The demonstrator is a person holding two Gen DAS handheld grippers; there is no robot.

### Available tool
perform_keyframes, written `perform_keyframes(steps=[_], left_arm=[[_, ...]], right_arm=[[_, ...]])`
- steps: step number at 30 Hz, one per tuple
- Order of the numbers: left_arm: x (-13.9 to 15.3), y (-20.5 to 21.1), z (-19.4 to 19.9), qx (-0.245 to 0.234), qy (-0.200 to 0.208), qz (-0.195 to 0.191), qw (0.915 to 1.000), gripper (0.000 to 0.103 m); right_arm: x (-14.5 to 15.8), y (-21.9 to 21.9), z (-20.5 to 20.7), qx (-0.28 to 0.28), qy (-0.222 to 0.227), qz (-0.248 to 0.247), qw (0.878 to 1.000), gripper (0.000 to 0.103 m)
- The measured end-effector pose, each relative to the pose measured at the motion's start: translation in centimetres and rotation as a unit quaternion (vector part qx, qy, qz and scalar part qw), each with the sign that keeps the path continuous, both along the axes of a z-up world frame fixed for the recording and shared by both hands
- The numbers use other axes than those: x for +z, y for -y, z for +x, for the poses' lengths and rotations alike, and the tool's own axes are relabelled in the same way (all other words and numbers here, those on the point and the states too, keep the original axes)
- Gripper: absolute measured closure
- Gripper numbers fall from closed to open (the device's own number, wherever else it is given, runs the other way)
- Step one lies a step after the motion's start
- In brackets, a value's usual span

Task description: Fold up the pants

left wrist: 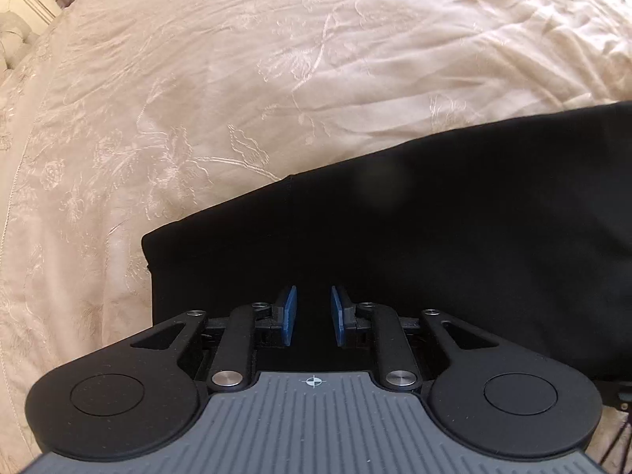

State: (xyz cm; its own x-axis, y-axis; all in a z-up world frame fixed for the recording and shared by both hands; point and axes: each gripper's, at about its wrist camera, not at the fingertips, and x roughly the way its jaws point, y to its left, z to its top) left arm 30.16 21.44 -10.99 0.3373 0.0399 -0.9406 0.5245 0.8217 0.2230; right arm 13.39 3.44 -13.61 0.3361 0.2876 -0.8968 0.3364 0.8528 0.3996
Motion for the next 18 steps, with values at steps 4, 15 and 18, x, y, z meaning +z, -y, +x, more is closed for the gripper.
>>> perform_keyframes(steps=[4, 15, 18], left_arm=[[3.1, -0.3, -2.9, -0.016, 0.006, -0.060, 0.9980, 0.083], [1.8, 7.6, -9.6, -0.145, -0.049, -0.143, 0.9779, 0.083], [-1.4, 8.5, -10.5, -0.156, -0.081, -0.088, 0.9805, 0.083]], right_arm=[[2.2, 0.8, -2.3, -0.001, 0.012, -0.009, 1.000, 0.083], [3.5, 2.9, -6.1, -0.068, 0.020, -0.017, 0.997, 0.083], [3.7, 2.8, -6.5, -0.071, 0.024, -0.026, 0.997, 0.083]])
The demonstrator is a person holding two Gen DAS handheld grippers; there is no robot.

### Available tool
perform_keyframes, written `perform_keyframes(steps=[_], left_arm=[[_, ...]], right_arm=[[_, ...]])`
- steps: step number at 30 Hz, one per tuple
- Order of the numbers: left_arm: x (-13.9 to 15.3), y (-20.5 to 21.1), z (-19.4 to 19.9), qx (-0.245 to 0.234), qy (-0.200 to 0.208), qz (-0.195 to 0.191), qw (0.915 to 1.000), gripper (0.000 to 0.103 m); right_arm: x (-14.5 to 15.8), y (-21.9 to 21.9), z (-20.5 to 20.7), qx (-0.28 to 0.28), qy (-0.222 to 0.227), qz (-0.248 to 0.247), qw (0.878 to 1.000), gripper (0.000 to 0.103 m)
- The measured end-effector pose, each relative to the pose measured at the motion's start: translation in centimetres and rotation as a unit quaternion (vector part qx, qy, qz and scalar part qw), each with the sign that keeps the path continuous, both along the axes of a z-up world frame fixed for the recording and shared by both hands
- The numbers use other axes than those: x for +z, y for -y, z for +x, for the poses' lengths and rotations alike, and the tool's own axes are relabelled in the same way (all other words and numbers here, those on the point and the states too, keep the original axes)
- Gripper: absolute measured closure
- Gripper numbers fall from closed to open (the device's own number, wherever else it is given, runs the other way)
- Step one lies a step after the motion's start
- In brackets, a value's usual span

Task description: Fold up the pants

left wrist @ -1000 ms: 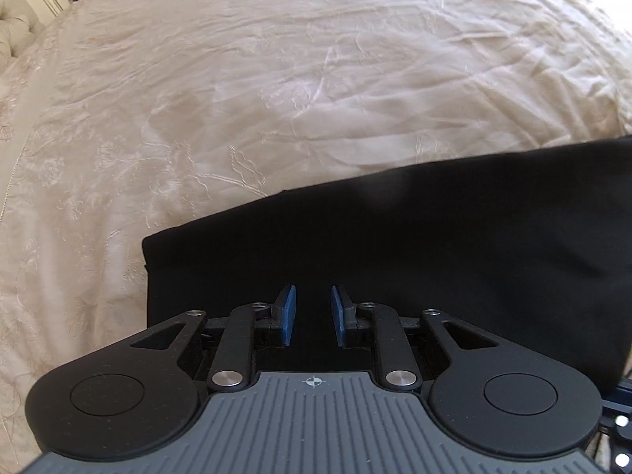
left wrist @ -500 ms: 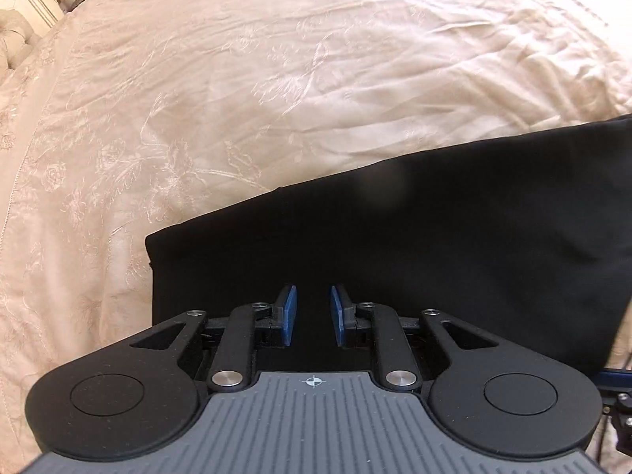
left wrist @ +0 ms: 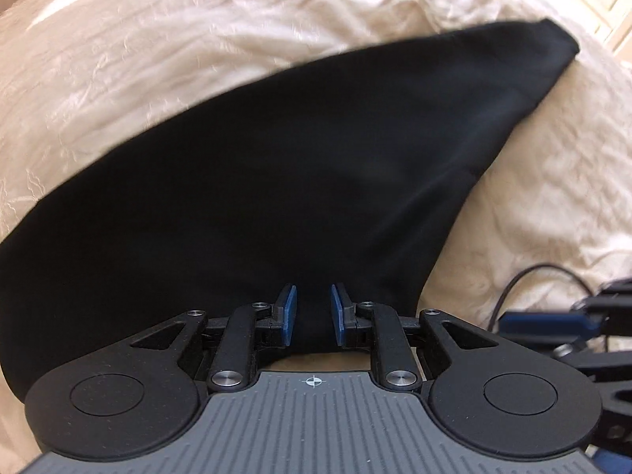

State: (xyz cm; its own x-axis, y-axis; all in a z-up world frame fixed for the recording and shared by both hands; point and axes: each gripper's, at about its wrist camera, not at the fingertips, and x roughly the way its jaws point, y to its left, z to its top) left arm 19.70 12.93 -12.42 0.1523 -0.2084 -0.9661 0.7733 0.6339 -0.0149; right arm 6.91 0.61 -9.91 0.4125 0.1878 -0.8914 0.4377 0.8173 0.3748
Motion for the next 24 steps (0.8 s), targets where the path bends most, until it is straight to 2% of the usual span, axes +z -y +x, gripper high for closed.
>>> perform_keyframes(steps=[2, 6, 13, 15, 19, 24], left_arm=[[-0.7, -0.4, -0.7, 0.002, 0.009, 0.002, 1.0000, 0.083], [0.1, -1.2, -0.1, 0.036, -0.008, -0.017, 0.9992, 0.083], [1.3, -3.8, -0.2, 0.068, -0.015, -0.030, 0.9971, 0.084], [1.3, -4.5, -0.4, 0.077, -0.020, -0.032, 0.9963, 0.084], [1.2, -5.5, -1.1, 0.084, -0.030, -0.028, 0.9956, 0.084], [2.3, -5.6, -1.6, 0.091, -0.020, -0.049, 0.9945, 0.084]], right_arm=[[0.4, 0.1, -0.2, 0.002, 0.007, -0.016, 1.000, 0.083], [1.1, 1.1, 0.6, 0.001, 0.030, -0.044, 0.999, 0.083], [1.0, -0.3, 5.7, 0.019, 0.055, -0.092, 0.994, 0.083], [0.0, -0.8, 6.4, 0.029, 0.043, -0.091, 0.995, 0.083], [-2.9, -1.8, 6.9, 0.057, -0.019, -0.090, 0.994, 0.085], [-2.0, -2.0, 5.5, 0.035, 0.001, -0.079, 0.996, 0.085]])
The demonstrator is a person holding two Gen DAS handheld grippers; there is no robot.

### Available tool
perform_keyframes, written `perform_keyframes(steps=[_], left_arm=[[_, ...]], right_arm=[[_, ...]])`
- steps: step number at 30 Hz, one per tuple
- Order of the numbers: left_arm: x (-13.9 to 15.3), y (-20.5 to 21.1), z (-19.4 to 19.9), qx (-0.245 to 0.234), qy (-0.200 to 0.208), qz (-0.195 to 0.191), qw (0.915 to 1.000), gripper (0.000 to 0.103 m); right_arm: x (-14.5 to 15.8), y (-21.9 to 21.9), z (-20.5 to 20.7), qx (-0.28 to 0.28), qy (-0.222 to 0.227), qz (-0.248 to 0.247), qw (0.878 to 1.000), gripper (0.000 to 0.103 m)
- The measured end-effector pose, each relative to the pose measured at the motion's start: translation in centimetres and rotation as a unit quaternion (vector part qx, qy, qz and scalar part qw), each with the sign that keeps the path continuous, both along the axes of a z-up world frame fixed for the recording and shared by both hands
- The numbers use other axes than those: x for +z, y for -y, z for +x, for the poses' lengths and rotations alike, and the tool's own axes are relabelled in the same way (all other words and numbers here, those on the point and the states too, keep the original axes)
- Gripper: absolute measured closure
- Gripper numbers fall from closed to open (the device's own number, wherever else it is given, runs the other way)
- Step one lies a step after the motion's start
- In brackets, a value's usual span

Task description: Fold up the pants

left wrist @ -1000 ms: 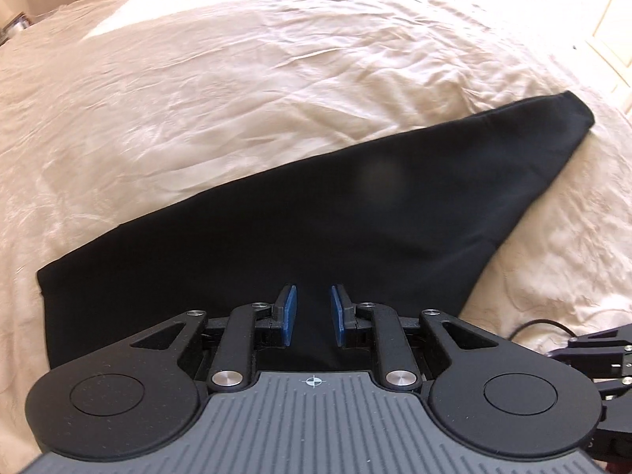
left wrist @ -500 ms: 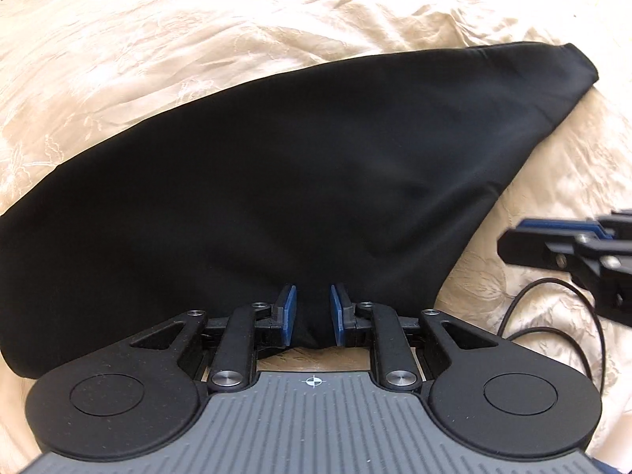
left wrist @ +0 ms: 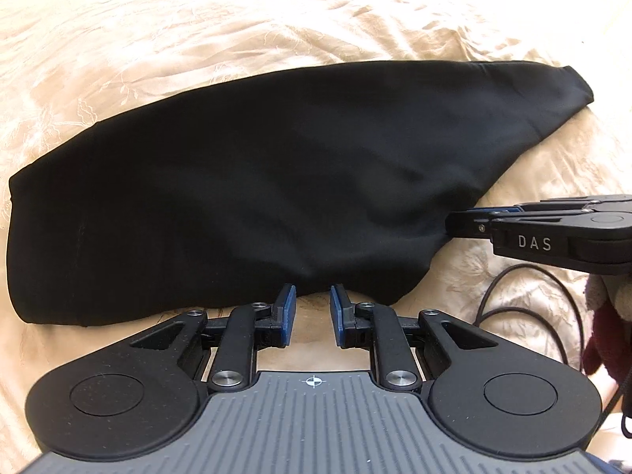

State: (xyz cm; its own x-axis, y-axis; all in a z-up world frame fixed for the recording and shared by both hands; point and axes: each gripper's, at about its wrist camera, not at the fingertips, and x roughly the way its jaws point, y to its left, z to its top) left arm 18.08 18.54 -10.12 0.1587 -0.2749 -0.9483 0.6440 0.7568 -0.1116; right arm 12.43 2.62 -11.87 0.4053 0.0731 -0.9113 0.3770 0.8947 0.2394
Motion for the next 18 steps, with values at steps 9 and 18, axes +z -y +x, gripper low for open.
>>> perform_keyframes(steps=[9, 18], left_arm=[[-2.3, 3.8, -0.1, -0.005, 0.022, 0.019, 0.9996, 0.083], [-2.4, 5.5, 0.9, 0.080, 0.029, 0.059, 0.9946, 0.084]], right_arm=[[2.7, 1.4, -3.2, -0.038, 0.017, -0.011, 0.999, 0.084], [4.1, 8.5, -6.6, -0.058, 0.031, -0.023, 0.998, 0.083]])
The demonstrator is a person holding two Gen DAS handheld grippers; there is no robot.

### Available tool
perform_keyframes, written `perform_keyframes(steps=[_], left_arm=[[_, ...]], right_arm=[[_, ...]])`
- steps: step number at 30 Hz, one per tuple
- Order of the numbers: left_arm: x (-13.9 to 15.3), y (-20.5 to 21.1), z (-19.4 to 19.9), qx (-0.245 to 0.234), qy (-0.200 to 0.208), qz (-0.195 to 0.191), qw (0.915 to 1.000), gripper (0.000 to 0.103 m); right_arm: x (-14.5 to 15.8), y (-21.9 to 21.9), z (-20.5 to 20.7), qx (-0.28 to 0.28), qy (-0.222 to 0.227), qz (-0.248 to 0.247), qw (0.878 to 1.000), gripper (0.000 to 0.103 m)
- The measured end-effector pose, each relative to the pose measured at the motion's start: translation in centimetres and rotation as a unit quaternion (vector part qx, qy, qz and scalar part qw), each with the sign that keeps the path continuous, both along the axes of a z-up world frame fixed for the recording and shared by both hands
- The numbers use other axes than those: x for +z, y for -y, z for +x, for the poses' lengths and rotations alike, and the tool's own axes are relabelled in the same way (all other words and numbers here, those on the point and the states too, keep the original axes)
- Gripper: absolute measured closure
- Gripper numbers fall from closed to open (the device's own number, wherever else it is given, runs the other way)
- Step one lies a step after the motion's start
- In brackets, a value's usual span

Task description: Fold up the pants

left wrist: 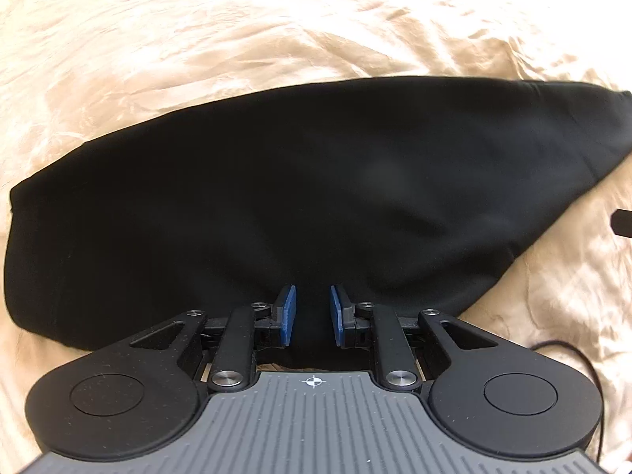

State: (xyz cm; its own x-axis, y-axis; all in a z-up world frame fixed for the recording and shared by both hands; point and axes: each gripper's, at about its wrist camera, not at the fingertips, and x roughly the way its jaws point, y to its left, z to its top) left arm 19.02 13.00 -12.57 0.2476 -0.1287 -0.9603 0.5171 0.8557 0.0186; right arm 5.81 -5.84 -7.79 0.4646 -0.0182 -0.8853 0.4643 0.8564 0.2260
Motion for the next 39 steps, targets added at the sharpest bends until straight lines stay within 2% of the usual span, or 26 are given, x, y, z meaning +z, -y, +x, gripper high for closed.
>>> perform_keyframes(steps=[5, 11, 16, 21, 25, 30, 32, 35, 39], left_arm=[[2.6, 2.4, -1.2, 0.068, 0.023, 0.011, 0.9974, 0.084], [4.3, 8.1, -2.8, 0.104, 0.041, 0.008, 0.9937, 0.084], [5.5, 13.0, -3.9, 0.107, 0.041, -0.004, 0.9934, 0.084], [5.5, 17.3, -4.0, 0.079, 0.043, 0.000, 0.9959, 0.084], [5.3, 19.3, -4.3, 0.071, 0.041, 0.007, 0.9966, 0.084], [5.3, 20.6, -4.2, 0.080, 0.037, 0.016, 0.9960, 0.084], [5.1, 21.2, -4.0, 0.079, 0.037, 0.019, 0.9960, 0.084], [5.0, 22.8, -3.6, 0.067, 0.044, 0.019, 0.9966, 0.084], [5.1, 25.5, -3.1, 0.046, 0.051, 0.015, 0.9975, 0.084]], right_arm=[[0.7, 9.1, -1.2, -0.012, 0.005, -0.016, 1.000, 0.082], [1.6, 19.5, -2.1, 0.005, 0.012, -0.061, 0.998, 0.080], [1.7, 27.7, -1.9, 0.001, 0.014, -0.093, 0.996, 0.078], [1.1, 34.0, -0.4, -0.007, 0.014, -0.112, 0.994, 0.075], [-0.1, 37.2, 1.5, -0.001, 0.007, -0.103, 0.995, 0.073], [-2.9, 38.4, 4.1, 0.019, -0.017, -0.063, 0.998, 0.073], [-3.2, 38.1, 4.5, 0.044, -0.013, -0.051, 0.998, 0.095], [-2.4, 37.5, 5.0, 0.066, 0.003, -0.068, 0.996, 0.096], [-2.8, 38.8, 6.2, 0.038, 0.011, -0.066, 0.997, 0.096]])
